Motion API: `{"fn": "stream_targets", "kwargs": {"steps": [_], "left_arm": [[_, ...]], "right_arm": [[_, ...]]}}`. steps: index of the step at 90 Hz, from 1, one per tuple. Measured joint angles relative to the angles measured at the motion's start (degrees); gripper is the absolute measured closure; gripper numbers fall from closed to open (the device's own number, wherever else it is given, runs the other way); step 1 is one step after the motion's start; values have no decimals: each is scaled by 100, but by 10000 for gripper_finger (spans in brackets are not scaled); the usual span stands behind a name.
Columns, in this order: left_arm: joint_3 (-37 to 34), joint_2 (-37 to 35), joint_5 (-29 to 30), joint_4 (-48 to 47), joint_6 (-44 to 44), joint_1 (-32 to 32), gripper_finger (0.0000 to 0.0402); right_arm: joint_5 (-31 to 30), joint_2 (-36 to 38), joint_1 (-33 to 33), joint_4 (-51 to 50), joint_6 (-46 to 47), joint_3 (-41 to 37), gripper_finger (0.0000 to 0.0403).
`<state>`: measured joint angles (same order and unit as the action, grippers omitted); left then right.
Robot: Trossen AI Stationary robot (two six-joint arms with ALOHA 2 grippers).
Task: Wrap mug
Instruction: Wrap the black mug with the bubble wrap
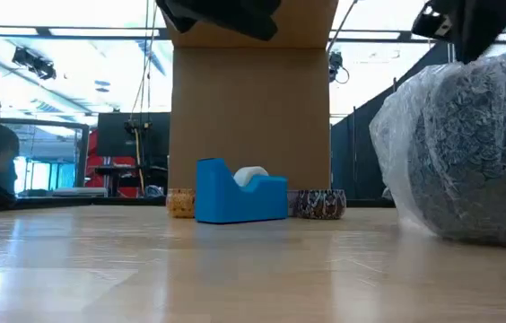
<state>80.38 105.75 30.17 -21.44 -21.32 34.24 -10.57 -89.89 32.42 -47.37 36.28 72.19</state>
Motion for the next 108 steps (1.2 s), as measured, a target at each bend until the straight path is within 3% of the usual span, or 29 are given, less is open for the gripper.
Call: {"fn": "stream_targets", "kwargs": {"steps": [40, 70, 94, 108], "left_arm": [[0, 0, 4, -1, 0, 2, 255], [0, 0, 11, -39, 0, -9, 255], [0, 0, 11, -30, -159, 7, 255], [0, 0, 11, -27, -162, 17, 255]], "right_arm": [[1519, 26, -449, 1394, -156, -1549, 403], [1678, 17, -292, -170, -340, 25, 403], [1094, 15, 354, -16, -182, 509, 399], [741, -92, 505, -35, 3, 509, 355]]}}
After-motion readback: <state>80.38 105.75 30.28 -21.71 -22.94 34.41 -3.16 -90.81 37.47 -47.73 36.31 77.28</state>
